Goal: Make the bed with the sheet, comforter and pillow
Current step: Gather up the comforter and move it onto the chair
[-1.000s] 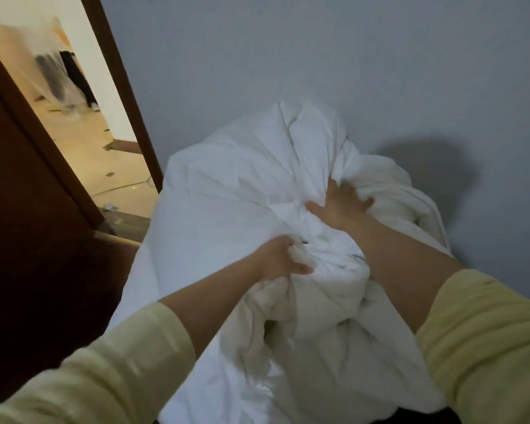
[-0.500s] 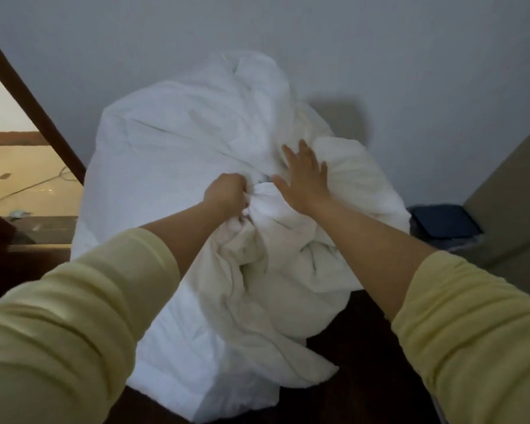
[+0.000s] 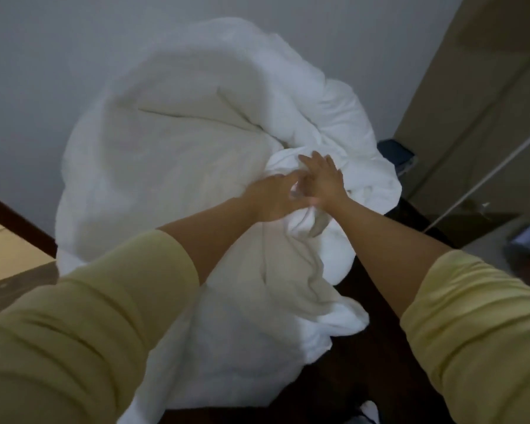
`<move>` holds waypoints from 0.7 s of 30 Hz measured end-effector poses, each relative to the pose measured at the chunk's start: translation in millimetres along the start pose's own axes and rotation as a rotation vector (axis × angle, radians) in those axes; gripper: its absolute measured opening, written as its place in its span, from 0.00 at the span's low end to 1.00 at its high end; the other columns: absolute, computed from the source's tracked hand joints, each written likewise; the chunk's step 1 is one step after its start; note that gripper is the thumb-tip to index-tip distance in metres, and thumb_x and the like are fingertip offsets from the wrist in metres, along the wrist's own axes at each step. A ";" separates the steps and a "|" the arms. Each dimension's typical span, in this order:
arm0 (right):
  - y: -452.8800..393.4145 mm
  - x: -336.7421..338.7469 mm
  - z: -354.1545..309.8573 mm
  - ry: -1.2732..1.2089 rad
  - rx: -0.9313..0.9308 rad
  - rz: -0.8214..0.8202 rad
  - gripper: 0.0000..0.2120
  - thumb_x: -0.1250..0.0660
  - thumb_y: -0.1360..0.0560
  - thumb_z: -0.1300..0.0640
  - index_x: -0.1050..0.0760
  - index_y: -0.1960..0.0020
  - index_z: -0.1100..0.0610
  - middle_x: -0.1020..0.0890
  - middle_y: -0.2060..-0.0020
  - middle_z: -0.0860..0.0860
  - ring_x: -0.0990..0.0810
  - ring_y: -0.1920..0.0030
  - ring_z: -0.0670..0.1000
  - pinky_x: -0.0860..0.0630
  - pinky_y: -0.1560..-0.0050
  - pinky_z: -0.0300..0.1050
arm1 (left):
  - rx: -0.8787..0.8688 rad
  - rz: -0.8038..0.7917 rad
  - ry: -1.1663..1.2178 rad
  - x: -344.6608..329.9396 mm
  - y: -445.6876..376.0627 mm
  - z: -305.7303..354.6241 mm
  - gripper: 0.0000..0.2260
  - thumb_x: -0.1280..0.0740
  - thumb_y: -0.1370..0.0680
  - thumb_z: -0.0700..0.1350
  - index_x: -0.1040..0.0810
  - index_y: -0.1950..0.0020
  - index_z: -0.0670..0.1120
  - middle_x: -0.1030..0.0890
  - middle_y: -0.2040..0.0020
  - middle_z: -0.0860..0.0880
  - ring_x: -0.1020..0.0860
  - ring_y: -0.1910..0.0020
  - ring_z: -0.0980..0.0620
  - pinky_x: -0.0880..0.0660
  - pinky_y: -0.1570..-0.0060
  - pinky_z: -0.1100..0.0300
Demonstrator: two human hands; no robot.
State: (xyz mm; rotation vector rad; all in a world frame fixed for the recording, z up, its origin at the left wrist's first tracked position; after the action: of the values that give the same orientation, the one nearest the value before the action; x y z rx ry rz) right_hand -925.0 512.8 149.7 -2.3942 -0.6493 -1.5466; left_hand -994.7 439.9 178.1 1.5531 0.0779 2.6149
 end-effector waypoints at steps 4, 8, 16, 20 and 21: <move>42.0 15.9 28.7 -0.233 -0.128 0.073 0.22 0.49 0.17 0.58 0.42 0.24 0.53 0.44 0.23 0.54 0.46 0.23 0.55 0.48 0.24 0.49 | -0.077 -0.212 -0.312 -27.7 17.8 -5.1 0.49 0.31 0.34 0.67 0.54 0.22 0.55 0.44 0.22 0.47 0.45 0.24 0.43 0.44 0.26 0.48; 87.2 5.6 49.5 -0.408 -0.228 -0.081 0.24 0.49 0.18 0.46 0.42 0.24 0.52 0.41 0.24 0.51 0.42 0.25 0.51 0.45 0.27 0.42 | -0.111 -0.287 -0.685 -37.4 32.9 -10.6 0.38 0.32 0.30 0.64 0.41 0.25 0.53 0.41 0.24 0.47 0.44 0.25 0.42 0.39 0.31 0.47; 132.3 -13.0 32.9 -0.652 -0.200 -0.225 0.42 0.30 0.29 0.43 0.49 0.23 0.51 0.36 0.29 0.46 0.35 0.32 0.45 0.36 0.34 0.40 | -0.110 0.592 -0.268 83.2 40.8 57.7 0.15 0.34 0.24 0.51 0.19 0.45 0.42 0.18 0.50 0.35 0.19 0.51 0.34 0.24 0.51 0.47; 138.2 -21.7 56.4 -0.429 -0.264 -0.221 0.51 0.23 0.33 0.53 0.54 0.23 0.53 0.39 0.27 0.51 0.38 0.28 0.53 0.37 0.32 0.43 | 0.170 0.677 -0.058 153.4 40.1 43.9 0.19 0.38 0.23 0.57 0.21 0.43 0.45 0.20 0.41 0.41 0.24 0.39 0.40 0.28 0.41 0.52; 140.1 -25.4 65.4 -0.372 -0.315 -0.222 0.52 0.24 0.33 0.51 0.56 0.23 0.52 0.39 0.27 0.53 0.38 0.28 0.56 0.37 0.29 0.47 | 0.194 0.735 0.032 171.6 43.4 41.7 0.19 0.37 0.24 0.57 0.21 0.42 0.46 0.20 0.39 0.43 0.24 0.37 0.42 0.29 0.39 0.53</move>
State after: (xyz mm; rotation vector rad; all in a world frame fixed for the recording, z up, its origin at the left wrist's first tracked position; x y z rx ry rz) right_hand -814.6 410.3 106.8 -2.9788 -0.8189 -1.3759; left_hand -1042.1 415.5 352.0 1.8802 -0.3066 3.2566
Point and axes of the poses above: each hand's wrist, its own y-axis away from the middle knuckle, its own x-axis out of the back of the hand, z = x × y, the point moved 8 cm from there along -y, towards the middle knuckle
